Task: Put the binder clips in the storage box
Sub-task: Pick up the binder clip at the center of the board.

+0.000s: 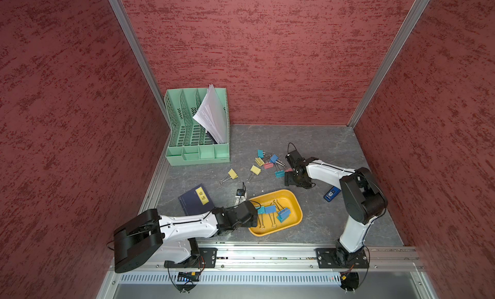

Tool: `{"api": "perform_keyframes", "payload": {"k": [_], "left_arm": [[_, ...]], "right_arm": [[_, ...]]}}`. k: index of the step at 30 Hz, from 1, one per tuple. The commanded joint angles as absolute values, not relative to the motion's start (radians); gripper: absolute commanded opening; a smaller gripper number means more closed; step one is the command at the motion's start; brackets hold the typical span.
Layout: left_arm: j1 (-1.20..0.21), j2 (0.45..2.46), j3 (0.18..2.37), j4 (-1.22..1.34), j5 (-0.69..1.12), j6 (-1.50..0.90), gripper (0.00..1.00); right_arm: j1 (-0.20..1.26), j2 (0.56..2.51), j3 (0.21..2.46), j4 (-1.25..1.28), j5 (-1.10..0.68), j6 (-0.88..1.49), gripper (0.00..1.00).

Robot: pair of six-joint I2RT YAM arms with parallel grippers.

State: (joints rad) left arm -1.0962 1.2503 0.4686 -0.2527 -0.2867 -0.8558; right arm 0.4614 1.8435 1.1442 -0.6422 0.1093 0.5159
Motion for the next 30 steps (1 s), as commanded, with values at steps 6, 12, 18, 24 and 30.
{"api": "perform_keyframes", "payload": {"k": [6, 12, 18, 24, 30], "left_arm": [[-1.09, 1.266, 0.451, -0.284, -0.267, -0.849, 0.97], [-1.091, 1.257, 0.449, -0.296, -0.273, -0.858, 0.97], [-1.093, 1.252, 0.448, -0.305, -0.276, -0.862, 0.97], [-1.093, 1.256, 0.451, -0.304, -0.276, -0.869, 0.97], [-1.094, 1.257, 0.459, -0.309, -0.276, -0.865, 0.97]], "right_arm": [[0.468, 1.914, 1.16, -0.639, 0.19, 0.522, 0.64], [0.468, 1.887, 1.14, -0.649, 0.236, 0.507, 0.48], [0.462, 1.813, 1.183, -0.7, 0.309, 0.462, 0.4], [0.495, 1.622, 1.171, -0.763, 0.296, 0.421, 0.38], [0.686, 1.416, 1.091, -0.826, 0.168, 0.436, 0.4]]}}
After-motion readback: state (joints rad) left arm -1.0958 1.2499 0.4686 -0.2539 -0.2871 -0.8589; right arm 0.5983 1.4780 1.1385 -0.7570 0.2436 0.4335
